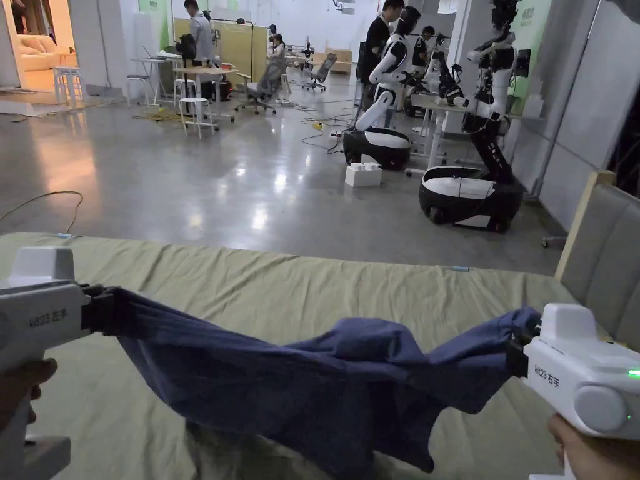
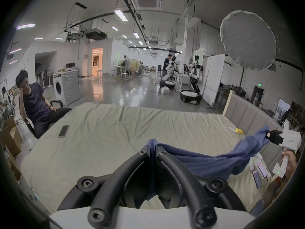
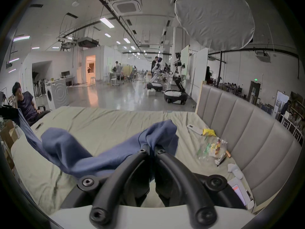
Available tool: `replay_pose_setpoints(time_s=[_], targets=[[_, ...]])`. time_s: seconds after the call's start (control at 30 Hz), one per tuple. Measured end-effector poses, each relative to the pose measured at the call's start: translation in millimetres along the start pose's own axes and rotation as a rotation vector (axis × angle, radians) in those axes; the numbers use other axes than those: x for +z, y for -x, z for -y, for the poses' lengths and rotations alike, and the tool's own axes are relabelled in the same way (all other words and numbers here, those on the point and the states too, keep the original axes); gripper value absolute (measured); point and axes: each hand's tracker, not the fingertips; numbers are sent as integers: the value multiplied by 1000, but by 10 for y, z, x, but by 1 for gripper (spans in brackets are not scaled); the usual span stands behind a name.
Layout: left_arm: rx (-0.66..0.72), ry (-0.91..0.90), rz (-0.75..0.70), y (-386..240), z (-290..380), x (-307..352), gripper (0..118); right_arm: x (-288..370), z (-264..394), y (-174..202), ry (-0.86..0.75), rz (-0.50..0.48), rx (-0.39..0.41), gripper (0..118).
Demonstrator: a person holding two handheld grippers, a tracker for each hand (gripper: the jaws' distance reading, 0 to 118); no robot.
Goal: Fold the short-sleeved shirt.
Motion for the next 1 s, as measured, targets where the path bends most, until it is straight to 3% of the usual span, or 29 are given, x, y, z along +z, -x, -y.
replay_pose_setpoints(time_s=[0.17, 0.3, 0.73, 1.0], targets=[[15, -40, -10, 56, -399, -37, 6, 17, -451, 78, -70, -5, 17, 4], [-23, -44, -38, 1, -599, -181, 6, -78, -745, 204, -133, 11, 99, 4], [-39, -87, -103, 37, -1322, -696, 6, -624, -1529, 238, -207, 59, 65, 4], [-63, -151, -138, 8, -1933, -912, 6, -787, -2156, 312, -304, 102, 101, 4]])
